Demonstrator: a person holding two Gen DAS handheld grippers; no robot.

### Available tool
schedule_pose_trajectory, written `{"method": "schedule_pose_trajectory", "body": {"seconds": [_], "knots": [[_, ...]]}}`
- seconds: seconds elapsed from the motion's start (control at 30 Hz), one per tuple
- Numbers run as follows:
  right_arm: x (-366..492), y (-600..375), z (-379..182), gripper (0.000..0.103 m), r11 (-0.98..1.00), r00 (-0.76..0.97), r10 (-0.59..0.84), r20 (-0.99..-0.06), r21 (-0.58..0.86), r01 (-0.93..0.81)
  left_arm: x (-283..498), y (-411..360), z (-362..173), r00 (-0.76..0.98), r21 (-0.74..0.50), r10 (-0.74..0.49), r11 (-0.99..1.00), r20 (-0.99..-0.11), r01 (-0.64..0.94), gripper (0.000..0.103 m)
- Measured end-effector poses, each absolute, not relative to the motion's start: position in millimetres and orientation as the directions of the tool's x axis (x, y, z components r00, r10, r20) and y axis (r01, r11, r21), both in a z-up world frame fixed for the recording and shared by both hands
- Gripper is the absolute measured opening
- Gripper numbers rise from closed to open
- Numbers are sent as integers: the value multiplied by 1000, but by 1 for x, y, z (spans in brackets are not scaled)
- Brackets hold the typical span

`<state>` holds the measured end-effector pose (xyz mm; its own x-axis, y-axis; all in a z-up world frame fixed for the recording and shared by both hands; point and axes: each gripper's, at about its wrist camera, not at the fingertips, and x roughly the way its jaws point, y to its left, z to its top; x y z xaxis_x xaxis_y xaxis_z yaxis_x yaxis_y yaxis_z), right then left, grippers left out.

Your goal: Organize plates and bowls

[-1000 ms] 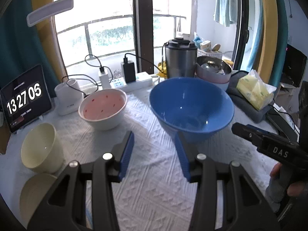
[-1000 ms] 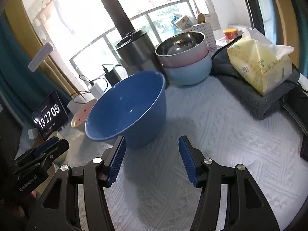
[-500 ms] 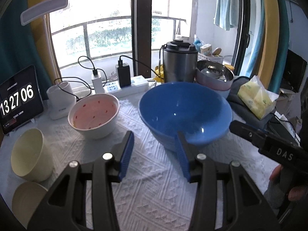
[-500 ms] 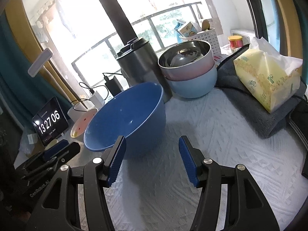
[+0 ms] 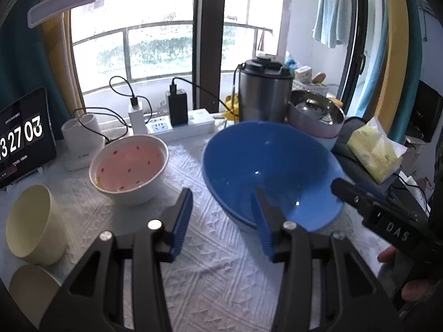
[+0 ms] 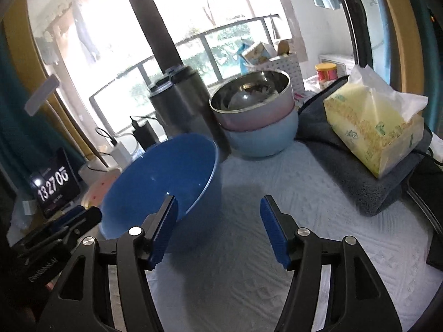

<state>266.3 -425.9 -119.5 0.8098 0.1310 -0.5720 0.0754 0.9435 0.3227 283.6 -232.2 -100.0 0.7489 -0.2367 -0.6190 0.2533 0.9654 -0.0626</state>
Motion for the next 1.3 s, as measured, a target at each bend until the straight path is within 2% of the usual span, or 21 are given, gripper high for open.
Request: {"method": "schedule_pose_trajectory", "body": {"seconds": [0.27, 0.37, 0.43, 0.53, 0.73, 1.3], "knots": [[281, -420, -145, 65, 948, 737, 147, -659, 307, 86, 297, -246, -121, 706, -17, -200, 966, -680, 257, 46], [279, -418, -146, 63, 953, 739, 146, -658, 295, 75, 296, -247, -123, 704, -15, -210, 962, -678, 272, 46], [279, -415, -146, 46, 956, 739, 150, -657, 287, 61, 294, -248, -123, 706, -21, -226, 958, -671, 286, 45], [279, -411, -147, 29, 964, 733, 148, -664, 263, 44, 291, -249, -121, 713, -26, -242, 954, -658, 299, 45], [273, -407, -142, 18, 969, 746, 143, -651, 245, 28, 288, -251, -120, 711, -38, -264, 948, -652, 317, 44], [258, -398, -129, 16, 967, 751, 154, -642, 255, 20, 264, -238, -107, 721, -35, -262, 949, -642, 313, 42]]}}
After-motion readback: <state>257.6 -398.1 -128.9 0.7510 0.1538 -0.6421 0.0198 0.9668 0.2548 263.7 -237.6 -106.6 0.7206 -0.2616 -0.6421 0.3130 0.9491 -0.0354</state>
